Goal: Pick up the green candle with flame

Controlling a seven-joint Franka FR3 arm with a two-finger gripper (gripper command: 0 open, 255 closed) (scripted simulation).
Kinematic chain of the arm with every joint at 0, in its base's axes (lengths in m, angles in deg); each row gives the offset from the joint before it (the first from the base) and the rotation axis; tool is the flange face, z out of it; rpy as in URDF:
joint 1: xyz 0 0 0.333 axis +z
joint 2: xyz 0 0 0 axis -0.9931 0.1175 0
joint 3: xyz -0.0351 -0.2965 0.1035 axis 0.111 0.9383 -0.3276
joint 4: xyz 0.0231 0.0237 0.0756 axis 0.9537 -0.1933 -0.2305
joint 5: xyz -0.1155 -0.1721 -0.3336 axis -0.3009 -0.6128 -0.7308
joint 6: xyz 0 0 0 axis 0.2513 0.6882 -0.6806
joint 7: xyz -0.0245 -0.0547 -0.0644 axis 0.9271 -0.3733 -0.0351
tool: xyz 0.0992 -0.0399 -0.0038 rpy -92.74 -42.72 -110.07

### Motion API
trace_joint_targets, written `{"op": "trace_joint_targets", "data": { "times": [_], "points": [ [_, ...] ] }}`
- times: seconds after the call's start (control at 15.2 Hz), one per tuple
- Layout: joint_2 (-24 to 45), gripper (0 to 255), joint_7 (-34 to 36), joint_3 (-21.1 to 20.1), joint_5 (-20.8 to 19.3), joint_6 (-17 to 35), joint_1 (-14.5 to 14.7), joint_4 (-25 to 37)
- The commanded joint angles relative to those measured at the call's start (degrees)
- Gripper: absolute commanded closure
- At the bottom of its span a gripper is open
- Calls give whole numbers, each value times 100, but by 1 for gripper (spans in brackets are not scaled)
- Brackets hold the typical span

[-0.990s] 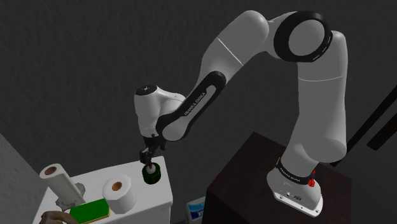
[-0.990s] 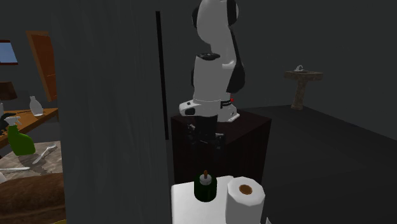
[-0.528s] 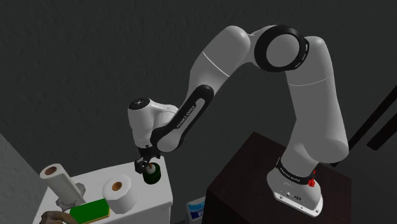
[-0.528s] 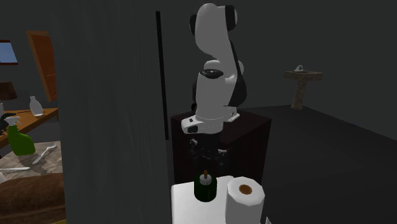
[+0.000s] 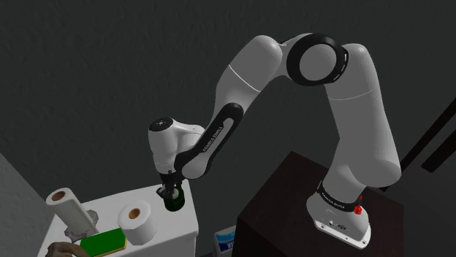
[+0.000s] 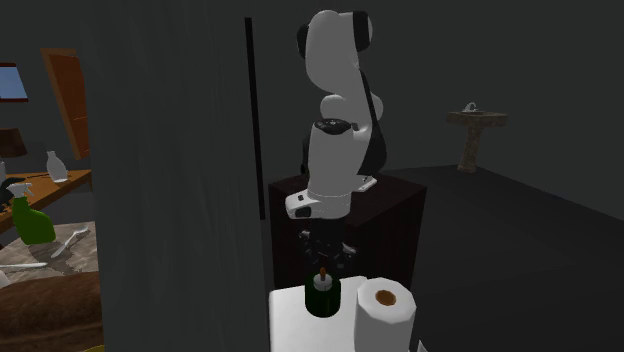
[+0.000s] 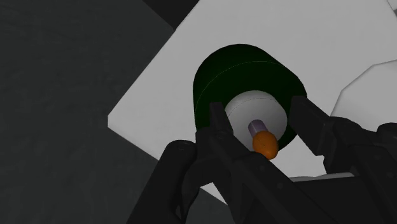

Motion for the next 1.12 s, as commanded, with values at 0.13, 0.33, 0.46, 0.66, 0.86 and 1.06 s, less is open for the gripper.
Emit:
{"op": "trace_joint_targets", "data": {
  "times": [0.13,0.33,0.46,0.66,0.86,1.06],
  "points": [
    [7,255,-2,2,0,1,-2,-3],
    [14,255,8,3,-3,-3,8,7],
    [-113,255,-32,-46,54,-104,-29,-17],
    [-298,255,-94,-118,142,-261,-82,-41],
    [-479,255,-157,-186,233,-422,-131,-55],
    [-655,255,-221,-249,325,-588,-178,-57]
  ]
}}
